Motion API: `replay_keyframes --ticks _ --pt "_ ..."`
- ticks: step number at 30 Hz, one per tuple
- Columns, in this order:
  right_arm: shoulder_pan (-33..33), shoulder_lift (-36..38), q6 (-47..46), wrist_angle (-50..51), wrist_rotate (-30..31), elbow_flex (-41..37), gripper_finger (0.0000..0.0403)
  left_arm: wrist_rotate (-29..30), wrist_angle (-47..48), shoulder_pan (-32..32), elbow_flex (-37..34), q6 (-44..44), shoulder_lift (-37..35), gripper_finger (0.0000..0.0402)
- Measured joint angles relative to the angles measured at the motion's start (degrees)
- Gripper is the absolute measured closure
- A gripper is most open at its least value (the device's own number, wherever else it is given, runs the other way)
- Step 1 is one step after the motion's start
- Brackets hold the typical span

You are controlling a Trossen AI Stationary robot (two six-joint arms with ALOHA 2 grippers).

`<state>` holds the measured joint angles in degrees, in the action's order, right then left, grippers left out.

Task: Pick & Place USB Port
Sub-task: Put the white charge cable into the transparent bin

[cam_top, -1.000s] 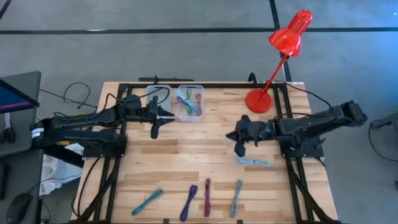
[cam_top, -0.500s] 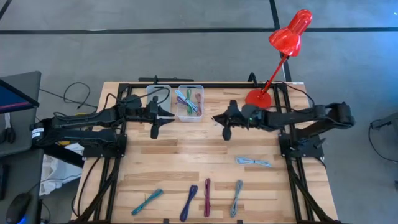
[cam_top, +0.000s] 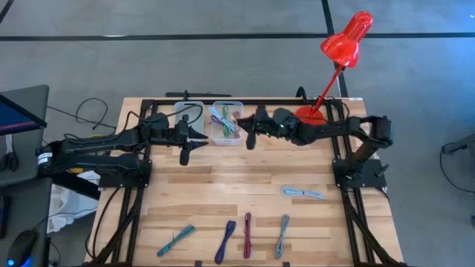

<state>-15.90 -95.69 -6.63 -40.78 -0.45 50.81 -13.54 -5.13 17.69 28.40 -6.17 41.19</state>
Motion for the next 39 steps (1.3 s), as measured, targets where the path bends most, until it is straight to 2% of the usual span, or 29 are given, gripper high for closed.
replay_keyframes --ticks 10,18,20,31,39 --pt "-4.7 -12.4 -3.4 8.3 0.0 15.6 0.0403 0.0 0.0 0.0 0.0 0.0 0.0 0.0300" --pt "-7.5 -21.6 -8.1 10.7 -2.5 20.8 0.0403 0.0 0.0 0.0 0.0 0.0 0.0 0.0300" --pt "-7.9 -23.6 -9.5 8.2 -4.7 21.0 0.0403 0.0 0.0 0.0 0.0 0.0 0.0 0.0300" --pt "-8.2 -21.8 -11.5 9.0 -5.7 21.2 0.0398 0.0 0.2 0.0 0.0 0.3 0.0 0.0300" --pt "-8.2 -17.5 -11.0 13.2 -5.2 21.2 0.0352 0.0 0.2 0.0 0.0 0.4 0.0 0.0300"
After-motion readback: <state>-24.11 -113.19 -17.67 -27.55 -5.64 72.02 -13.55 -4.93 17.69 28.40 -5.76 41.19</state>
